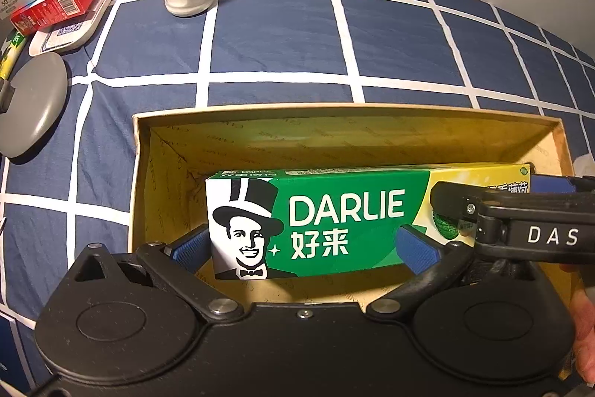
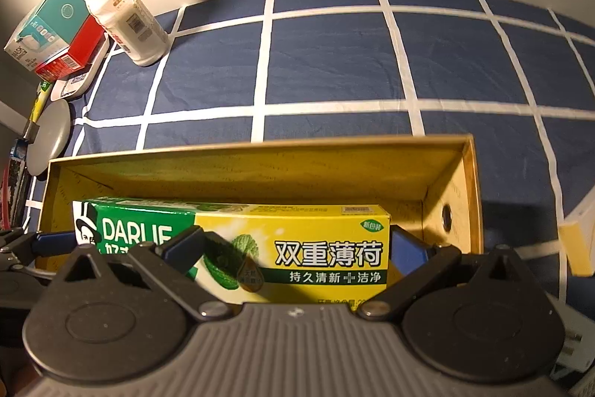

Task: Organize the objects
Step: 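Lower the carton into the cardboard box and open both grippers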

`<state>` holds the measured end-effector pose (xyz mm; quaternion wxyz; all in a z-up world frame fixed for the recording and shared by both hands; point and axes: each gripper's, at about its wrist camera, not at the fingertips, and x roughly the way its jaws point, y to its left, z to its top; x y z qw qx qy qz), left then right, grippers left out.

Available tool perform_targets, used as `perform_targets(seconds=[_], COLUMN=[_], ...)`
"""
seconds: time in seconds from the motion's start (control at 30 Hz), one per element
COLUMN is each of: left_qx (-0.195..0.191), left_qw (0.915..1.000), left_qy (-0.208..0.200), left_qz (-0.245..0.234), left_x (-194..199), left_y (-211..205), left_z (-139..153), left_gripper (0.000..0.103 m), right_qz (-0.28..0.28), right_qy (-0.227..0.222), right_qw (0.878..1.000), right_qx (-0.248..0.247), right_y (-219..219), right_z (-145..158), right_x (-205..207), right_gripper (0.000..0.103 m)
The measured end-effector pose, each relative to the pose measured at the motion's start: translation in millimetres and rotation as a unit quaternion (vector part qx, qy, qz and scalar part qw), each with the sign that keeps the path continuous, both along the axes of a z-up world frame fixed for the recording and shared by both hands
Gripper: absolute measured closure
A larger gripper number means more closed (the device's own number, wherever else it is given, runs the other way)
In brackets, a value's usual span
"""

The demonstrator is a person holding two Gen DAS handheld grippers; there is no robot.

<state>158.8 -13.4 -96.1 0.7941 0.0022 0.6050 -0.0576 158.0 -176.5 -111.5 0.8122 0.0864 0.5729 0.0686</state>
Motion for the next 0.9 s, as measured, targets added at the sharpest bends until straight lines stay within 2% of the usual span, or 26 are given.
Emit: perform_targets(seconds=[0.9], left_qx=[0.033], left_qw=[0.9994], left_qy=[0.001], left_qz=[-0.015], left_x=[18], left_y=[-14], left_z=[-11], left_gripper=[0.0], right_qz=[0.003], right_qy=[-0.005], right_qw=[0.998], right_qx=[-0.059], right_y=[15], right_z=[-9], right_x=[21], right_gripper=[0.001])
